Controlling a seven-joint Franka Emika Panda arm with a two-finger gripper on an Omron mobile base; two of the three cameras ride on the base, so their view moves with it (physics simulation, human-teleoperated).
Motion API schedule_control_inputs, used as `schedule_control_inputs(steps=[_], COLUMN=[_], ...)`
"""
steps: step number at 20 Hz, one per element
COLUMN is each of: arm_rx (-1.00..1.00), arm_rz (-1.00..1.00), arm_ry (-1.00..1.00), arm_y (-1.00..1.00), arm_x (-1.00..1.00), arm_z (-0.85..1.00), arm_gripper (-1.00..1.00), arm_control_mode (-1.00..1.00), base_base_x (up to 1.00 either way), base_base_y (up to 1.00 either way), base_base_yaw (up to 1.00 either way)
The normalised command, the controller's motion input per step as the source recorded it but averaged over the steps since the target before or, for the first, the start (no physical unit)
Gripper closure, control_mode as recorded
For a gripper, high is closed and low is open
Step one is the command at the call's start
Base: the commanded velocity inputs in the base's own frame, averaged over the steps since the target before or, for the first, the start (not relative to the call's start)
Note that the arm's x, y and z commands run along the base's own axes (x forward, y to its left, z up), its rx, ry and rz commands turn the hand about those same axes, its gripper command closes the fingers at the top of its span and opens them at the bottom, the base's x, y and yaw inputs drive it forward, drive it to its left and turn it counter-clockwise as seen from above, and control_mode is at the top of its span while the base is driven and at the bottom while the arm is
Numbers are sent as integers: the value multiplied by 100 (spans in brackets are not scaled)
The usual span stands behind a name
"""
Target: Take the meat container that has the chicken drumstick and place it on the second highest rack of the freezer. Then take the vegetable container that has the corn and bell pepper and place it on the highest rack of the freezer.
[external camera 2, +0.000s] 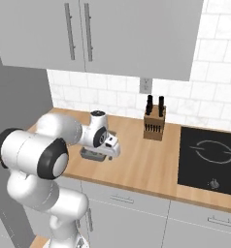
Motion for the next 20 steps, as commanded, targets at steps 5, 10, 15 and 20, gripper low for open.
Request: schedule_control_inputs(steps=[5, 10, 15, 20], arm_rx=[0, 1, 3, 2], arm_rz=[0, 0, 0, 0], arm_ry=[5, 1, 0, 1], arm_y=[-4, -6, -15, -4], arm_x=[12, 25, 23, 2], arm_z=[-36, -23, -17, -17], arm_gripper=[-100, -100, -100, -100], arm_control_mode=[-100, -100, -100, -100], base_base_x=[0, 0, 0, 0], base_base_y=[0, 0, 0, 0], base_base_yaw=[0, 0, 0, 0])
